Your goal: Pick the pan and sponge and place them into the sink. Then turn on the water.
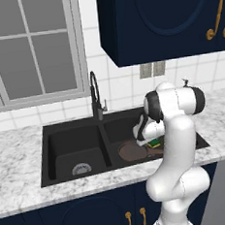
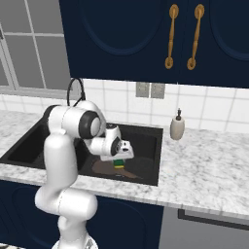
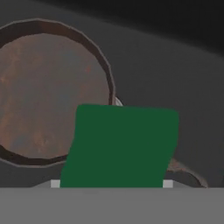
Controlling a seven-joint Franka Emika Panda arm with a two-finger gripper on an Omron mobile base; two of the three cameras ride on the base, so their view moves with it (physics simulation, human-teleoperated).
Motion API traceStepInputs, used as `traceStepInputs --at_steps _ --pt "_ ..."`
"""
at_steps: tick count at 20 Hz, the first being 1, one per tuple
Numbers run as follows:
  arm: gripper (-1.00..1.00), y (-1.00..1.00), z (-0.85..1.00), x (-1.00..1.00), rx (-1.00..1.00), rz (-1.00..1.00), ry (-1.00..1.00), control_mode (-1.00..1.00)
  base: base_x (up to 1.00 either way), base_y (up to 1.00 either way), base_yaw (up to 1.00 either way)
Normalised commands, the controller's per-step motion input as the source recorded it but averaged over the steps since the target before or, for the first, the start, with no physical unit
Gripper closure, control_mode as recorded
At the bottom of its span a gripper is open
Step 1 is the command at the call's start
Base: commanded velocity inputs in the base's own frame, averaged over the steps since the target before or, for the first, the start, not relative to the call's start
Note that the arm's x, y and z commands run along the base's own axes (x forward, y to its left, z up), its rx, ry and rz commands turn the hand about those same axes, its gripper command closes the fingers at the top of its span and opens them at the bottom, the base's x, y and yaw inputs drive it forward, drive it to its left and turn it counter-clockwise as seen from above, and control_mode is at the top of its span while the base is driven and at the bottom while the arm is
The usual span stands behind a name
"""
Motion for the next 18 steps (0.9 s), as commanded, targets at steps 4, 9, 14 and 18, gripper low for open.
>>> traceStepInputs --at_steps 4,9,14,18 --pt "1.0 0.0 -0.59 0.48 -0.05 -0.03 0.0 -1.0 0.0 0.0 0.0" --pt "1.0 0.0 -0.43 0.35 0.0 0.0 0.0 -1.0 0.0 0.0 0.0" --pt "1.0 0.0 -0.02 0.02 0.0 0.0 0.0 -1.0 0.0 0.0 0.0" --pt "-1.0 0.0 0.0 0.0 0.0 0.0 0.0 -1.0 0.0 0.0 0.0"
